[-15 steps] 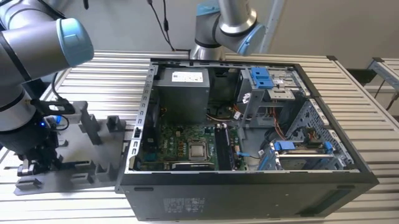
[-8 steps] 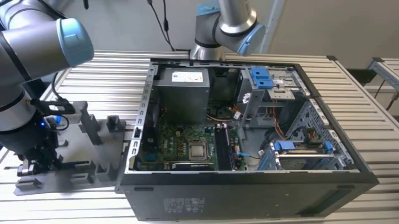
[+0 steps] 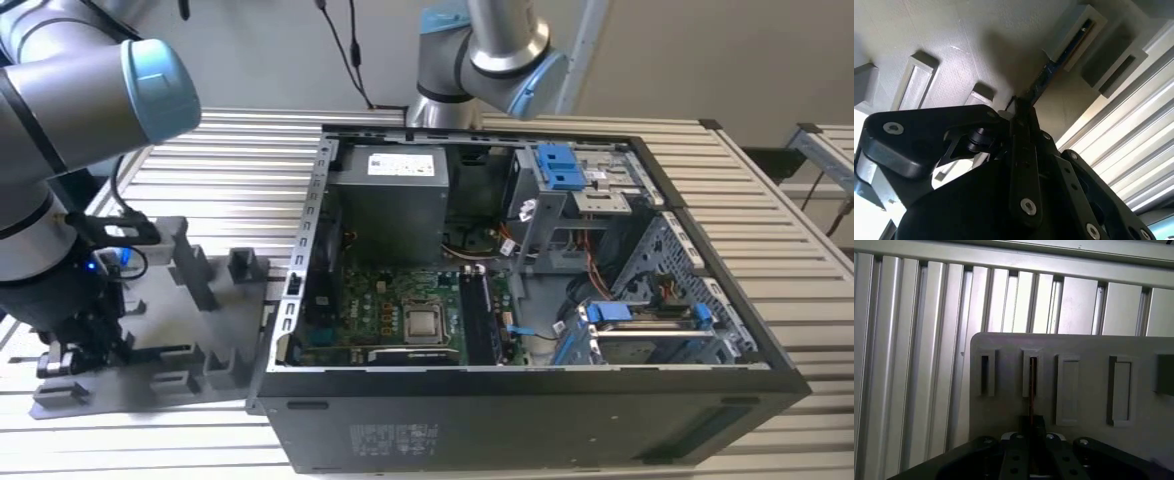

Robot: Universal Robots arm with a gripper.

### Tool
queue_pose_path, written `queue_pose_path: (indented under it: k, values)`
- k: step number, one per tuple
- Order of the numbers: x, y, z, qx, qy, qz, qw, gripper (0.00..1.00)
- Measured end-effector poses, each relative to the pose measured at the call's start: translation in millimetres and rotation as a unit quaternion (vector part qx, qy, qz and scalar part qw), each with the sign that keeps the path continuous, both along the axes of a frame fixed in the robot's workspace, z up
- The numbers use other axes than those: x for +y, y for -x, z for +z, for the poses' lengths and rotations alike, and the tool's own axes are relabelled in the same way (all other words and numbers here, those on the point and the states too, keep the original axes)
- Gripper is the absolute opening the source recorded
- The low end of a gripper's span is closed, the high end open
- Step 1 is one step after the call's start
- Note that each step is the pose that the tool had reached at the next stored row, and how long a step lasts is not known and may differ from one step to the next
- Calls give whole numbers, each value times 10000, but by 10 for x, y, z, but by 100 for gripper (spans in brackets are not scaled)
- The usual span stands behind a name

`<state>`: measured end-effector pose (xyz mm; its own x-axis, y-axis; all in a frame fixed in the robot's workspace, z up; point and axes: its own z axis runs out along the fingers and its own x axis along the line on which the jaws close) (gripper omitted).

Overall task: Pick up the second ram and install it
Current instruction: 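Pick up the second ram and move it above second insertion slot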

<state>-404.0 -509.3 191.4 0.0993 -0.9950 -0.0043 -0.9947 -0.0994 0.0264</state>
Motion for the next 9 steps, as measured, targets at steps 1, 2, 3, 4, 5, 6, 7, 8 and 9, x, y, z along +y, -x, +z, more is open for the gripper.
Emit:
queue_pose_path:
  k: [1,2,3,4,5,6,7,8,9]
  values:
    - [0,0,2,0,0,-3,10000,15]
    - [0,0,11,2,1,-7,10000,15]
    - [0,0,21,2,0,-13,10000,15]
    - [0,0,33,1,0,-17,10000,15]
    - [0,0,46,2,0,-20,10000,15]
    - [0,0,56,2,0,-23,10000,15]
    - [0,0,66,2,0,-27,10000,15]
    - [0,0,78,3,0,-32,10000,15]
    - [0,0,91,3,0,-39,10000,15]
